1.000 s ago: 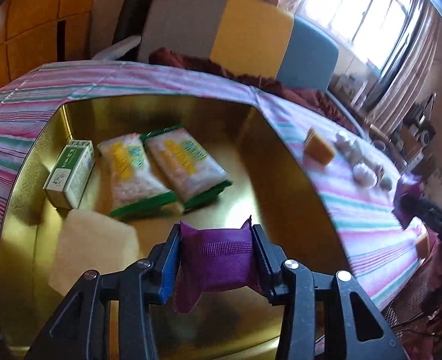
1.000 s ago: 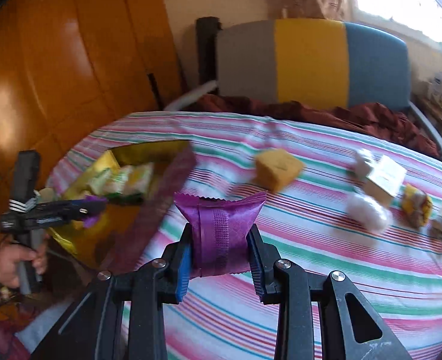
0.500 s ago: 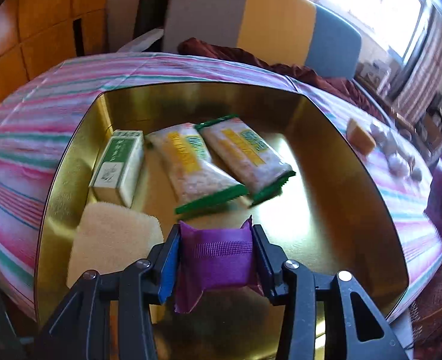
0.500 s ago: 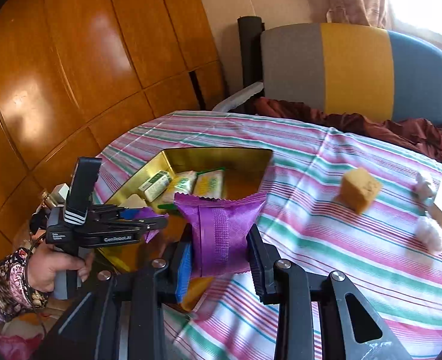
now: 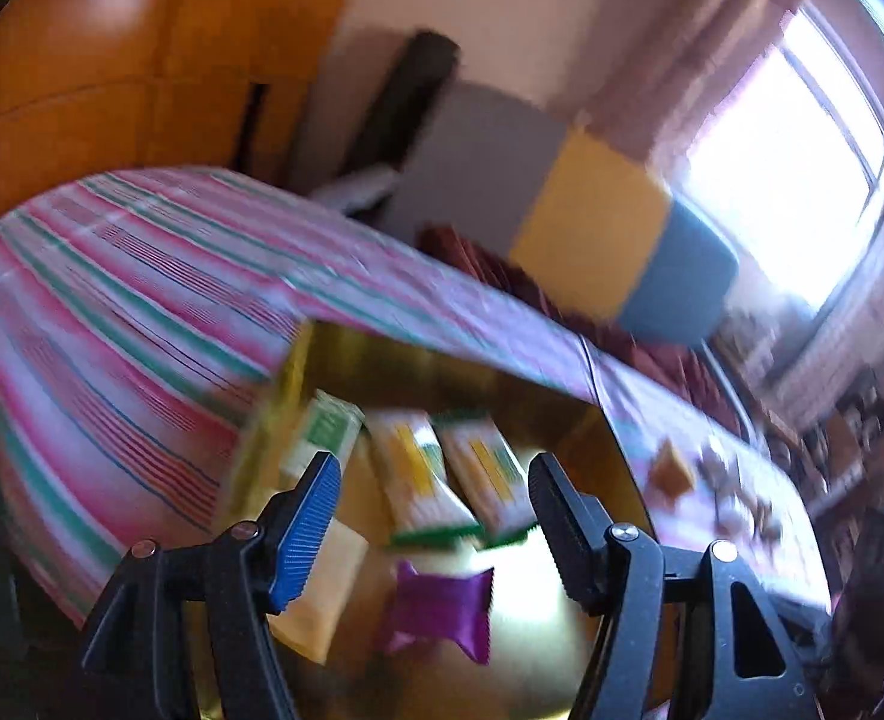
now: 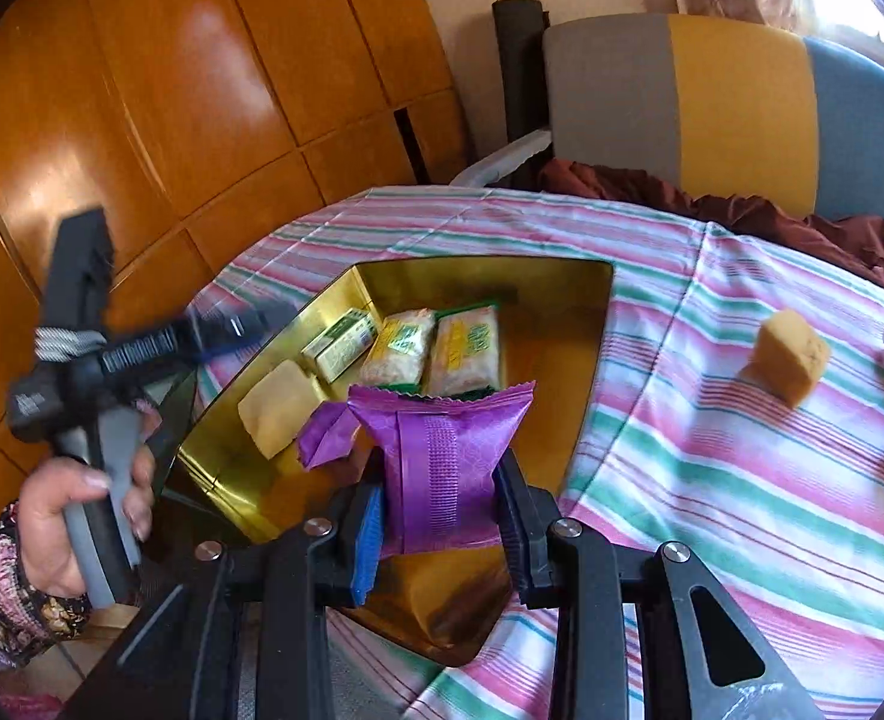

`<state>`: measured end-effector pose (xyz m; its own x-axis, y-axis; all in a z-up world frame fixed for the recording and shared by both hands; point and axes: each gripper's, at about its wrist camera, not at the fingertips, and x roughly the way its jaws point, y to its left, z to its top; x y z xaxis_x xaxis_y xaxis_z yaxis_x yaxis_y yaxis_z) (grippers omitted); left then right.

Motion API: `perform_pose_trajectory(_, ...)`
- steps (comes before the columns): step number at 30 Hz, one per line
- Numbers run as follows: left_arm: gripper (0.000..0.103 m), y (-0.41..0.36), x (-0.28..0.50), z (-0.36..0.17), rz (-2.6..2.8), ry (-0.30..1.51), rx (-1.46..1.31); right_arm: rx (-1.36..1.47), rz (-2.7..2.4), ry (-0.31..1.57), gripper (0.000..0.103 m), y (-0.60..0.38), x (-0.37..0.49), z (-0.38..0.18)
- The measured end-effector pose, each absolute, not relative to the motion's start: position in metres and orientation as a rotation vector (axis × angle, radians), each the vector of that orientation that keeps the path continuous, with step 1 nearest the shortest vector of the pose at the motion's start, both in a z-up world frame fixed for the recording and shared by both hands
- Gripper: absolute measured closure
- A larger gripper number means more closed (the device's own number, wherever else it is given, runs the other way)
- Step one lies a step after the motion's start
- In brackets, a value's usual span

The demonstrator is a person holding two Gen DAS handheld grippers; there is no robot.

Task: Organize objects
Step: 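Lower the purple sachets into the tray and open both tools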

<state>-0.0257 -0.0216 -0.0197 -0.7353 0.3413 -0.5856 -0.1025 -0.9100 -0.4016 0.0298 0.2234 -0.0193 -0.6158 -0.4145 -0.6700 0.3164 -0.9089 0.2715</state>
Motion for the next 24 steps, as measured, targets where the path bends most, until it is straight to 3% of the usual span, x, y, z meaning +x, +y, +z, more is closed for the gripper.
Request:
perform_pose_trajectory(7, 0.036, -0.051, -0.027, -0.014, 2.751, -0.698, -0.956, 1.138, -2.466, -0.09, 0.069, 0.195, 0.021, -0.028)
perform_pose_trajectory(18, 0.035, -0.04, -0.025, -0.014, 2.729, -0.626, -0.961, 1.368, -2.458, 0.036, 0.069, 0.153, -0.027, -0.058)
perform_pose_trajectory(24, 0.035, -0.038, -0.024, -0.013, 2.727, -0.627, -0.953, 1.397, -2.455, -0.015, 0.065, 0.147, -0.038, -0.065)
